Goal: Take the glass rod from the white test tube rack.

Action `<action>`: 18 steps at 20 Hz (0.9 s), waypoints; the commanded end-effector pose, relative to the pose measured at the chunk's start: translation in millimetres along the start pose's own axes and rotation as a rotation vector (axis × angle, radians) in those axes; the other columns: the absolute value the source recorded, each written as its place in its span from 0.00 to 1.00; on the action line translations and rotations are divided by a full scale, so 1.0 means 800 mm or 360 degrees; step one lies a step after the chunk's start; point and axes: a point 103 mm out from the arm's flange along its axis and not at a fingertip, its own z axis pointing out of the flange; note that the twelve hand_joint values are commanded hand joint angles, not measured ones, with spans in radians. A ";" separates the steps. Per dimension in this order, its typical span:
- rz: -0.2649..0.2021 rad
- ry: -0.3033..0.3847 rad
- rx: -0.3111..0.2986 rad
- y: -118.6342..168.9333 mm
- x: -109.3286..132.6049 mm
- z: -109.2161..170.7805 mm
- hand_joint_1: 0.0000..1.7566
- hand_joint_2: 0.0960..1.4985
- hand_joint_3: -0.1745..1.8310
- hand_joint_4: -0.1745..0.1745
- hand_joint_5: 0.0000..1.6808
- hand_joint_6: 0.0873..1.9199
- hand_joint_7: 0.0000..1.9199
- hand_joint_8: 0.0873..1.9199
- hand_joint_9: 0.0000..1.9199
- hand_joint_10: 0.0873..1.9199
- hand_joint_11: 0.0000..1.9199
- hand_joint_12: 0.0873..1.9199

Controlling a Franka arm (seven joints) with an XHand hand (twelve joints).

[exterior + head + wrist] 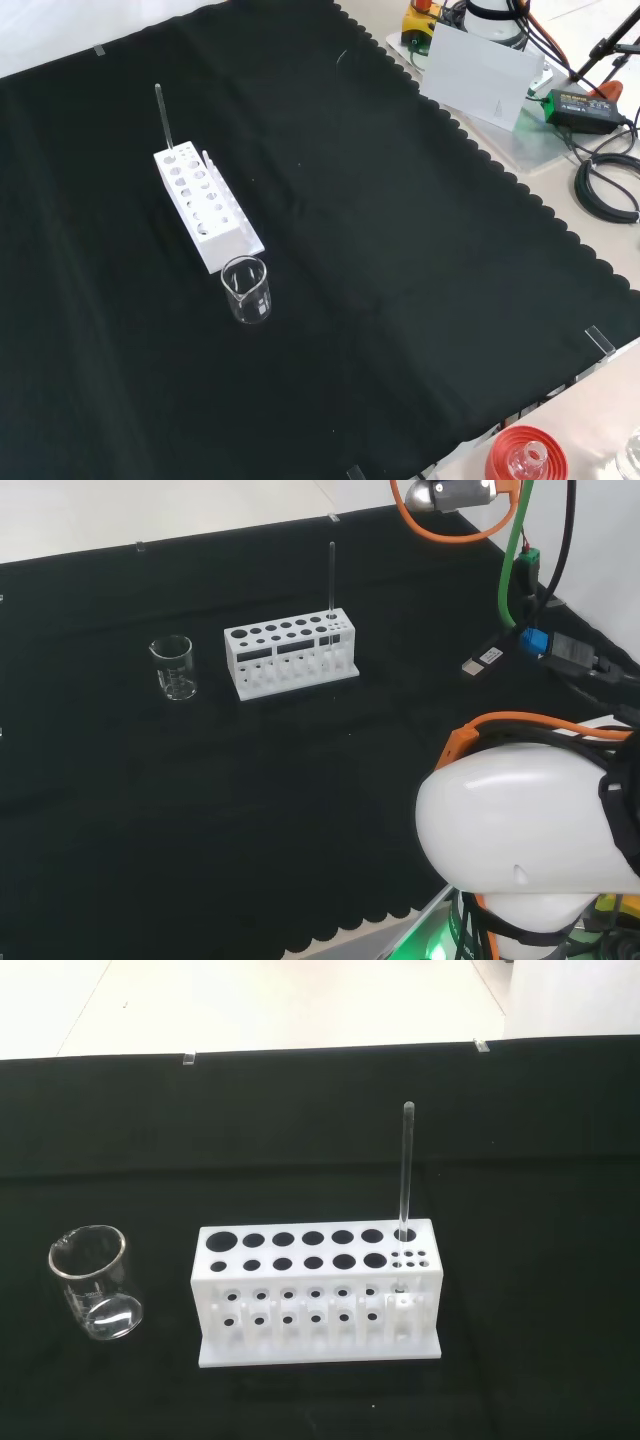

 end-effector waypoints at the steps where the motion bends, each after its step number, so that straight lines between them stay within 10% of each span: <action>1: -0.0006 0.0043 0.0023 -0.129 0.007 -0.051 0.35 0.49 0.26 0.73 0.12 0.00 0.13 0.00 0.18 0.00 0.13 0.39; 10: 0.0002 0.0032 0.0016 -0.147 0.002 -0.055 0.23 0.55 0.19 0.88 0.00 0.00 0.00 0.00 0.07 0.00 0.00 0.50; 18: -0.0004 0.0049 -0.0047 -0.146 0.000 -0.059 0.25 0.58 0.15 0.83 0.00 0.00 0.05 0.00 0.00 0.33 0.00 0.66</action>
